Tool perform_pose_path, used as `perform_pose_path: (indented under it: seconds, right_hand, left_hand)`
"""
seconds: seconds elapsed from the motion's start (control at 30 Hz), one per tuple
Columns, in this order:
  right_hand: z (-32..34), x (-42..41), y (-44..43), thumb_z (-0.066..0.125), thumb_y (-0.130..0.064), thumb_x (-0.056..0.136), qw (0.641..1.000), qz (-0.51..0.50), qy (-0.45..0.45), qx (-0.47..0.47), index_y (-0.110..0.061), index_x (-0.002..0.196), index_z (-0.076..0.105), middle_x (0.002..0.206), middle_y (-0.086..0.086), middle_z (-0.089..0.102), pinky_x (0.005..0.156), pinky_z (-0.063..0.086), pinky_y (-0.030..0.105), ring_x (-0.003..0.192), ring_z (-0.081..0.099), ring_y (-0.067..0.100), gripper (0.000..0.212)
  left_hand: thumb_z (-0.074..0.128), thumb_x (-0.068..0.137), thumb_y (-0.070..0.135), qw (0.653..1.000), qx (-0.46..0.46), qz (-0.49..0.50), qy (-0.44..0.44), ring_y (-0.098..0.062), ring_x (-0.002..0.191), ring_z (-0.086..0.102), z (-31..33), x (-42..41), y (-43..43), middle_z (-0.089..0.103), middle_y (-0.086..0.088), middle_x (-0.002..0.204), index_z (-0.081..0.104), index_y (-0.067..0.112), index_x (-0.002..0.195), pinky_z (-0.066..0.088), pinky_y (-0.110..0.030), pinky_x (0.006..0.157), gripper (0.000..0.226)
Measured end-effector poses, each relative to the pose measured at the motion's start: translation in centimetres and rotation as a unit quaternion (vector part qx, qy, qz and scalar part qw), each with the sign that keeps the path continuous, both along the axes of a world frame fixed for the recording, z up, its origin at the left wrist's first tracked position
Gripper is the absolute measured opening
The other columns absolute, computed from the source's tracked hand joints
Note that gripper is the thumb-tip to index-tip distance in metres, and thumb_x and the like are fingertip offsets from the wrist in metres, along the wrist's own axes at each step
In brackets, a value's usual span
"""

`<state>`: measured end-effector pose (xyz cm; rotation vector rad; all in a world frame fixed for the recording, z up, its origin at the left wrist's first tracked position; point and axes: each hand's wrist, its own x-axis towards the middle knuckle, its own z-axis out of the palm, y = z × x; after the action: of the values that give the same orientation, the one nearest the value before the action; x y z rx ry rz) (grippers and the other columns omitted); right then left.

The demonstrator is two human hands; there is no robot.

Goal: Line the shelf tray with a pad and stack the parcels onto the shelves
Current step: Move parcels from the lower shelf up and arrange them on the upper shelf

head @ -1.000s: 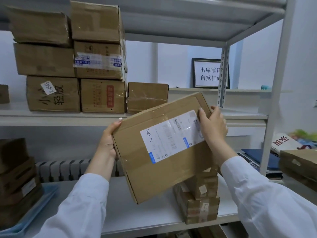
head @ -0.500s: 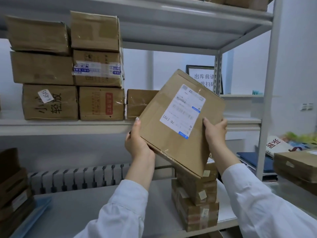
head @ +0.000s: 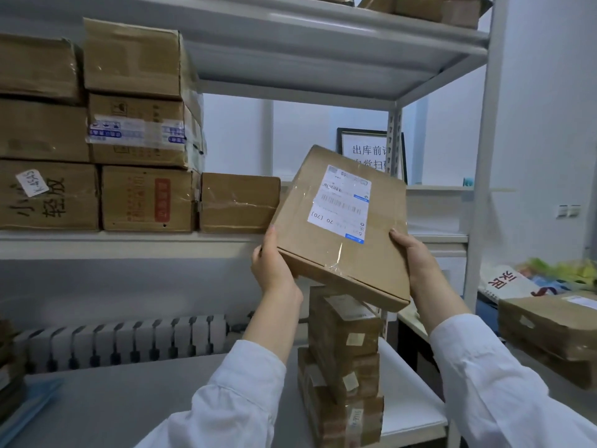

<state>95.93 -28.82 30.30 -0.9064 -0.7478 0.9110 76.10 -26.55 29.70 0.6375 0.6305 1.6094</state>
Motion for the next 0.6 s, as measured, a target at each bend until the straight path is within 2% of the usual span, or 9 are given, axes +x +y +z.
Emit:
perform_pose_path:
  seconds: [0.07, 0.13, 0.23, 0.3, 0.37, 0.43, 0.5, 0.6]
  right_hand:
    - [0.7, 0.9, 0.3, 0.048, -0.019, 0.095, 0.999, 0.011, 0.004, -0.035, -0.009, 0.100, 0.057, 0.057, 0.004, 0.070, 0.039, 0.051, 0.022, 0.046, 0.067, 0.018, 0.014]
    - [1.4, 2.0, 1.1, 0.047, -0.019, 0.095, 0.999, 0.021, 0.013, -0.043, -0.009, 0.087, 0.056, 0.049, 0.003, 0.064, 0.039, 0.048, 0.018, 0.041, 0.062, 0.020, 0.016]
    - [1.9, 3.0, 2.2, 0.048, -0.028, 0.093, 0.999, 0.024, 0.040, -0.008, -0.010, 0.093, 0.055, 0.064, 0.003, 0.055, 0.052, 0.041, 0.023, 0.051, 0.053, 0.021, 0.020]
    - [1.8, 3.4, 2.7, 0.046, -0.038, 0.092, 0.997, 0.039, 0.069, 0.024, -0.008, 0.108, 0.054, 0.077, 0.007, 0.059, 0.055, 0.045, 0.023, 0.057, 0.059, 0.020, 0.035]
    - [1.4, 3.5, 2.7, 0.042, -0.045, 0.092, 0.992, 0.061, 0.095, 0.061, -0.009, 0.124, 0.049, 0.098, 0.010, 0.061, 0.063, 0.049, 0.028, 0.071, 0.063, 0.023, 0.048]
    - [0.7, 3.7, 2.8, 0.038, -0.048, 0.094, 0.989, 0.072, 0.099, 0.086, -0.011, 0.129, 0.047, 0.114, 0.011, 0.059, 0.075, 0.050, 0.037, 0.090, 0.062, 0.027, 0.052]
    - [-0.1, 4.0, 3.0, 0.038, -0.050, 0.094, 0.986, 0.082, 0.089, 0.115, -0.012, 0.128, 0.047, 0.116, 0.010, 0.058, 0.084, 0.049, 0.045, 0.102, 0.059, 0.030, 0.051]
    - [-1.1, 4.2, 3.5, 0.043, -0.043, 0.094, 0.983, 0.101, 0.038, 0.148, -0.012, 0.121, 0.050, 0.113, 0.008, 0.059, 0.093, 0.047, 0.044, 0.107, 0.057, 0.028, 0.041]
  left_hand:
    - [0.061, 0.084, 0.040, 0.998, -0.005, -0.008, 0.068, -0.013, 0.063, 0.050, -0.5, 0.0, 0.4, 0.058, 0.001, 0.078, 0.057, 0.020, 0.077, 0.037, -0.023, 0.053, 0.021]
    - [0.063, 0.084, 0.038, 0.994, -0.009, 0.003, 0.110, -0.011, 0.053, 0.039, -0.8, 0.1, 0.8, 0.053, 0.002, 0.070, 0.054, 0.018, 0.073, 0.028, -0.021, 0.047, 0.025]
    - [0.064, 0.085, 0.039, 0.994, -0.034, 0.009, 0.099, -0.010, 0.048, 0.040, -0.5, 0.5, 1.1, 0.054, 0.000, 0.071, 0.053, 0.017, 0.076, 0.033, -0.019, 0.042, 0.027]
    - [0.064, 0.085, 0.039, 0.997, -0.047, 0.006, 0.068, -0.009, 0.049, 0.047, -0.2, 1.2, 1.2, 0.058, -0.002, 0.073, 0.054, 0.015, 0.080, 0.040, -0.016, 0.039, 0.027]
    - [0.066, 0.085, 0.038, 0.998, -0.046, 0.001, 0.036, -0.010, 0.052, 0.052, 0.1, 2.0, 1.4, 0.059, -0.003, 0.077, 0.056, 0.012, 0.087, 0.044, -0.015, 0.037, 0.028]
    - [0.068, 0.083, 0.036, 0.999, -0.042, -0.004, 0.006, -0.011, 0.052, 0.056, 0.5, 2.8, 1.6, 0.059, -0.004, 0.080, 0.057, 0.009, 0.099, 0.046, -0.016, 0.037, 0.033]
    - [0.071, 0.082, 0.034, 0.999, -0.042, 0.003, -0.014, -0.010, 0.046, 0.059, 0.9, 3.5, 1.8, 0.059, -0.005, 0.082, 0.054, 0.007, 0.110, 0.047, -0.017, 0.037, 0.042]
    - [0.074, 0.079, 0.034, 0.999, -0.034, 0.023, -0.021, -0.012, 0.048, 0.060, 1.5, 4.2, 2.0, 0.052, -0.003, 0.082, 0.053, 0.006, 0.101, 0.048, -0.017, 0.038, 0.041]
